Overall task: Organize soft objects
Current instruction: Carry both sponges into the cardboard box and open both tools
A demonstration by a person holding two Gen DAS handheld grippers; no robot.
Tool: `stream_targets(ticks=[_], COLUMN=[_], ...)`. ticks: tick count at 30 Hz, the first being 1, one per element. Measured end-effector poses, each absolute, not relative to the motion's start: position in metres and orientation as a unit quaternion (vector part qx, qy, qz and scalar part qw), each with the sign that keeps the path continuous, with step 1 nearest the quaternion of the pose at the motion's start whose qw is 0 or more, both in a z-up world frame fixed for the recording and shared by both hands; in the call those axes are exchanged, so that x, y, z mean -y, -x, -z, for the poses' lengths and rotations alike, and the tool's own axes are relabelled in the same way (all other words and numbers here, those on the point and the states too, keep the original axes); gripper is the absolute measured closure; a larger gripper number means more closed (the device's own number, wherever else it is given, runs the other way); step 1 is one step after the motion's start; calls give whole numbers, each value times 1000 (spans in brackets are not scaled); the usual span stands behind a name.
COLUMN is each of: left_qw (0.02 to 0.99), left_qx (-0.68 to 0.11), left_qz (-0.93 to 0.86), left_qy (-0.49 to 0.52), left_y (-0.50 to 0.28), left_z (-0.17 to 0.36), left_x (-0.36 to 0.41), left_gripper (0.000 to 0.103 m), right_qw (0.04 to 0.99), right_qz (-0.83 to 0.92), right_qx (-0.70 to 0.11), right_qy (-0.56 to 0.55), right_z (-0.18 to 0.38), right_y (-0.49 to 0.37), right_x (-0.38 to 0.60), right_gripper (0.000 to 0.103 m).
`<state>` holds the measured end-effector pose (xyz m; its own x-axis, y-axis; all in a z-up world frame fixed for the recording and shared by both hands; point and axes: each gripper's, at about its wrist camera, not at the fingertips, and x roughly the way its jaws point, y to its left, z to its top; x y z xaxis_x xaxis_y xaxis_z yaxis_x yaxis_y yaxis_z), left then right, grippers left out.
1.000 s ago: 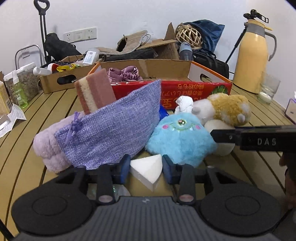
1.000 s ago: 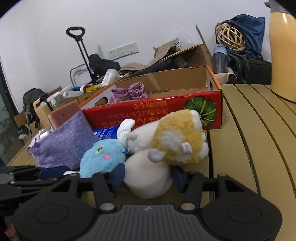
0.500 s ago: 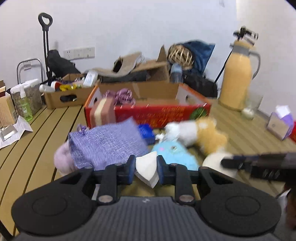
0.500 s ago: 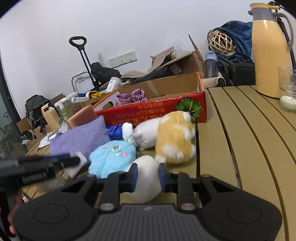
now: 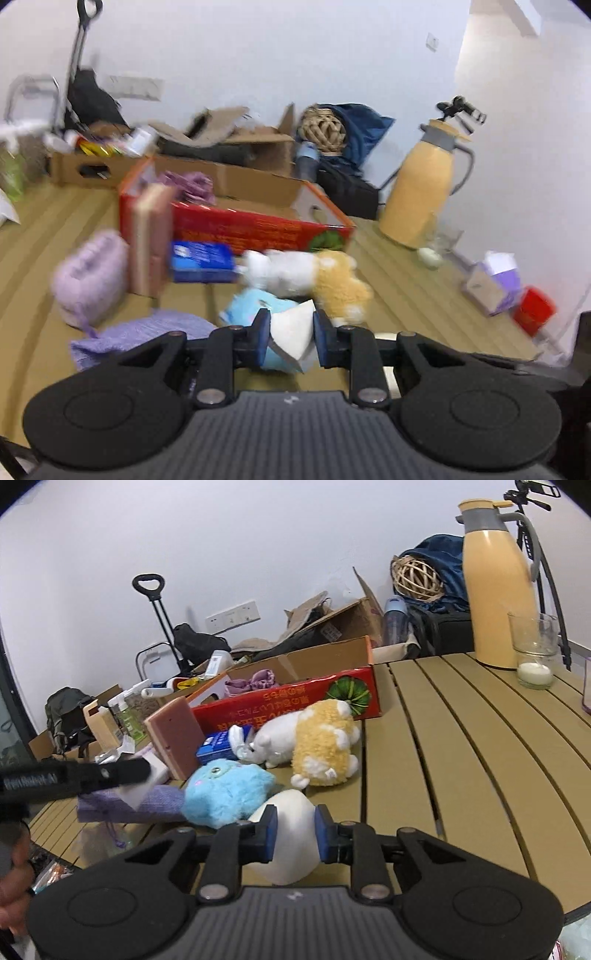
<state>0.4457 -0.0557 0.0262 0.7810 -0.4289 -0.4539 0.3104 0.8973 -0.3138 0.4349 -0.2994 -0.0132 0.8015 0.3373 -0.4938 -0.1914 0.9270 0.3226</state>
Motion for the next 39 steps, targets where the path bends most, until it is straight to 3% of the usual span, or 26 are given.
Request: stream_targets(ticks=[2,9,18,23,29,32,35,36,37,39], left_qw=[916,924,954,942,917,909,903,905,911,919], left_qx=[-262,-226,-202,-270,-367,-401,-415,-411,-399,-381], left_qz=[255,261,211,193,152,117,113,109,103,103], left_qy=[167,168,67,53,39,11,-1,-5,-5,-2], left_y=[-454,-496,-593,-707,-828,-860,-873,-874,-872,-865], left_z=[-26,-63,-136,-119,-52,-29,-27,-30,-35,-45], left_x=[55,55,27,39,68,79,82,82,81,81], left_gripper=[76,76,76,76,75,65,48,34,27,26], right_qw=[942,948,949,940,925,921,915,917,918,918], right_qz=[-135,-138,-178,-200,-163,-137,-115,-95,-78,-54], right_qx=[-275,-246,-221,-245,-323,-355,-383,-386,-388,-391], right_qy=[-134,-147,-139,-130,-114,-82,-55,-42,-27,-15], right_z=[12,-7,-62,-81,-59,-40,-21,-16,-12,-10], right_y=[-436,-465,-554,-652,-795,-844,-875,-881,-883,-884], right_x=[303,316,325,313,289,277,271,269,269,269], right_gripper=[83,83,83,83,82,82,78,76,76,68])
